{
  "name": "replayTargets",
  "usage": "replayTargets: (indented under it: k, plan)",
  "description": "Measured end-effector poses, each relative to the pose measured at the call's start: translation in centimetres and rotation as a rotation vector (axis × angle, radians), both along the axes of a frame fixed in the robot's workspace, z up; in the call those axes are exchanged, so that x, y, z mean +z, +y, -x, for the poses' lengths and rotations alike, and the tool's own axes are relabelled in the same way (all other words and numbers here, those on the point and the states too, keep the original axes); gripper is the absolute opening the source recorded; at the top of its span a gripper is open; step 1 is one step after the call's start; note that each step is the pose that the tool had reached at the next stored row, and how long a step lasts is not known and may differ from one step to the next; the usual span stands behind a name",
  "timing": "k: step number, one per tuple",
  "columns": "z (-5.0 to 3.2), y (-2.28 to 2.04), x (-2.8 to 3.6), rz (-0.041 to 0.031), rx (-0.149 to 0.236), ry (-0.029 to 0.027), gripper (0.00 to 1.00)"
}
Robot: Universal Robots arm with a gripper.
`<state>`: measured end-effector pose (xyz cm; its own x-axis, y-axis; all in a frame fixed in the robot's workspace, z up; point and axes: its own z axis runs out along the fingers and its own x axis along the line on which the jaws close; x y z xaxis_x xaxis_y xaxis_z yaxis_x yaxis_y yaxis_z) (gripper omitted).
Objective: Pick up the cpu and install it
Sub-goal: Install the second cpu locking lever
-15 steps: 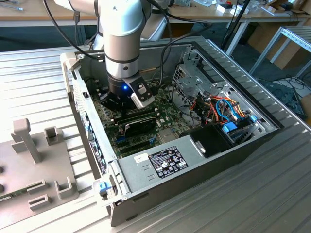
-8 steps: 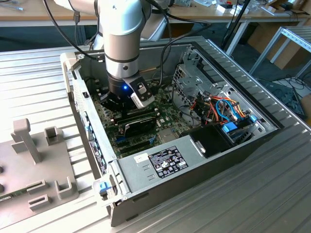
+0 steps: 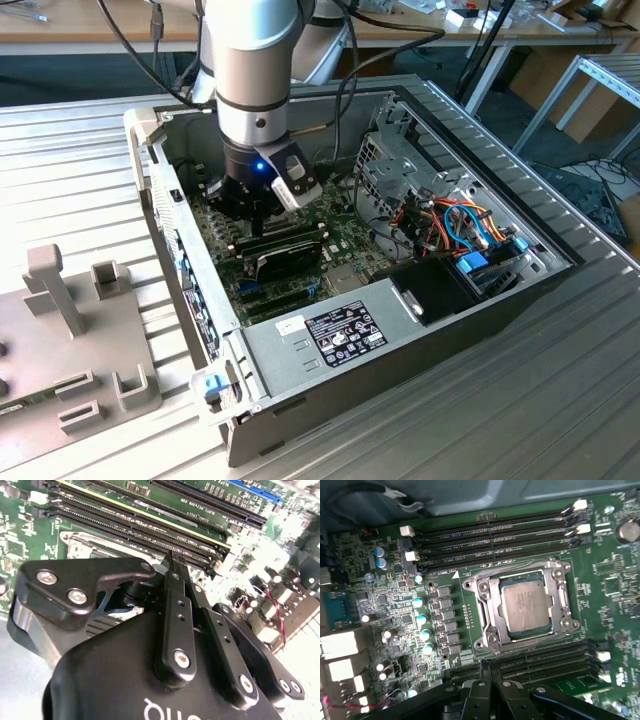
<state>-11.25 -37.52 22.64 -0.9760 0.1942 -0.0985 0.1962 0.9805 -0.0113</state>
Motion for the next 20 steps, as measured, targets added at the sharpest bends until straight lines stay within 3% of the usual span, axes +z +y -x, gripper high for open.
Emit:
replayTargets:
  k: [15, 17, 20]
  plan:
    - [-0.01, 0.01, 4.19, 0.0003, 0.0, 0.0, 0.11]
    - [-0.11, 0.02, 4.48, 0.0002, 0.0, -0.0001, 0.11]
    - [-0.45, 0.01, 4.34, 0.0004, 0.0, 0.0001, 0.11]
